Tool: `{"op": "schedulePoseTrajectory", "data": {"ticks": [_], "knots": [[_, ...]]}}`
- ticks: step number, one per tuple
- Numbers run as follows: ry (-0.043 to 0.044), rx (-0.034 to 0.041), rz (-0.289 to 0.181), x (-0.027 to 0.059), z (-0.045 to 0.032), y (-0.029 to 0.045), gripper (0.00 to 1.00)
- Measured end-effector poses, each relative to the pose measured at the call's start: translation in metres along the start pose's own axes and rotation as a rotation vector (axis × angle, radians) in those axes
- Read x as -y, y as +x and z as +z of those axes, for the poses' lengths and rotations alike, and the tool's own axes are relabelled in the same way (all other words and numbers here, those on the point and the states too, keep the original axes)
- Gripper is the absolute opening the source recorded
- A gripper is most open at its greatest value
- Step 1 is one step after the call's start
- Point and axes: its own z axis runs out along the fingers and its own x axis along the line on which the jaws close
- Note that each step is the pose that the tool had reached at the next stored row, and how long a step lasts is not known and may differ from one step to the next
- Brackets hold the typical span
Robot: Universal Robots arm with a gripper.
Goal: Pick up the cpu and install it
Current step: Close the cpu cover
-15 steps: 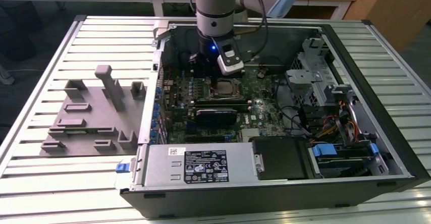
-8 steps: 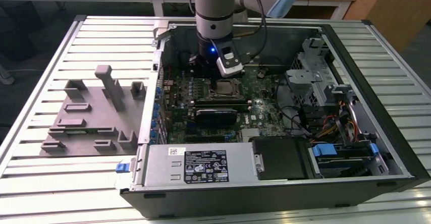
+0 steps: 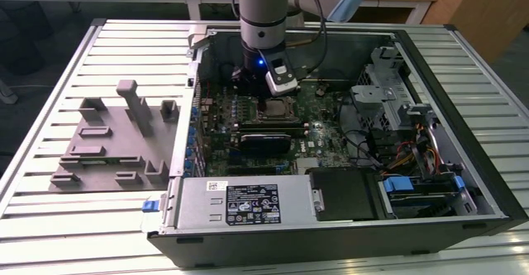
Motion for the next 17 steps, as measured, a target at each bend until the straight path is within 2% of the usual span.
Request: {"op": "schedulePoseTrajectory", "data": {"ticks": [7, 13, 17], "knots": [[0.0000, 0.0000, 0.000, 0.0002, 0.0010, 0.0011, 0.11], [-0.0001, 0.0001, 0.000, 0.0010, 0.0010, 0.0068, 0.11], [-0.0003, 0.0001, 0.000, 0.0011, 0.0007, 0.0075, 0.11]]}}
